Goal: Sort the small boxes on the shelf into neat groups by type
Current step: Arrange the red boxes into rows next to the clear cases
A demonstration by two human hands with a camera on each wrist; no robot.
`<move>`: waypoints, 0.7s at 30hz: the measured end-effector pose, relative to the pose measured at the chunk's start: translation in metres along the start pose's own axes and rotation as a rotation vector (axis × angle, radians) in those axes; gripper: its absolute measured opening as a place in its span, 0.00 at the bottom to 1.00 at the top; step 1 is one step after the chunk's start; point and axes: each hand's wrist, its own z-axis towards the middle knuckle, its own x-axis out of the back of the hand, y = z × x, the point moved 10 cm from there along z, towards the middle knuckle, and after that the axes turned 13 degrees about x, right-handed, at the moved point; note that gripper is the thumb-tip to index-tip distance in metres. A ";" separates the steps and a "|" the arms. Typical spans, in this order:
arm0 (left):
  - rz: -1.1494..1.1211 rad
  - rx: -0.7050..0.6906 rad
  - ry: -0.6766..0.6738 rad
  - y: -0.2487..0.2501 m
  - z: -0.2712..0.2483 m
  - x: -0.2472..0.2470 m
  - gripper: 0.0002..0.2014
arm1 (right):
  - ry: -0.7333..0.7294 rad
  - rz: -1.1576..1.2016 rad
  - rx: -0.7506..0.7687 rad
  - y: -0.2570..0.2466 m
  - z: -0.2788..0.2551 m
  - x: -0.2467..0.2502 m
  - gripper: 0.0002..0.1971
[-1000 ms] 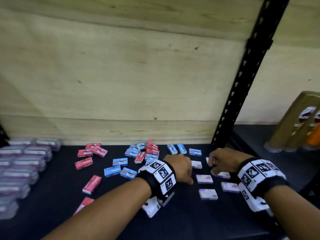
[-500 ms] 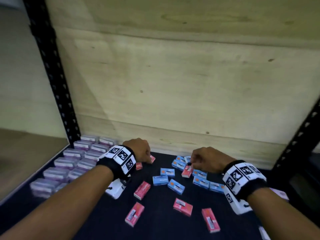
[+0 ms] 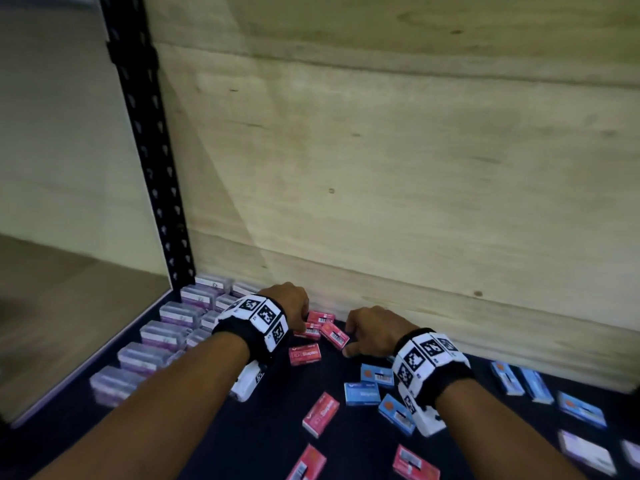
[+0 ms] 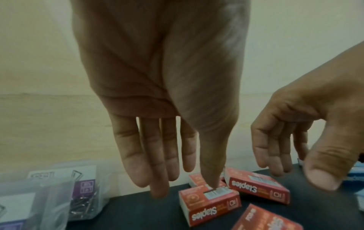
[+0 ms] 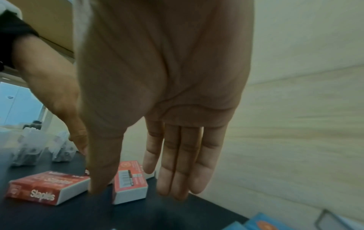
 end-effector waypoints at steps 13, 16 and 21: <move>0.178 0.008 0.005 0.009 0.013 -0.017 0.23 | -0.021 -0.165 -0.083 -0.003 0.025 -0.002 0.28; 0.195 0.014 -0.031 0.009 0.014 -0.023 0.20 | -0.043 -0.177 -0.096 0.002 0.020 -0.004 0.26; 0.130 -0.025 -0.138 0.017 0.000 -0.025 0.15 | -0.049 -0.139 -0.105 0.013 0.007 -0.003 0.20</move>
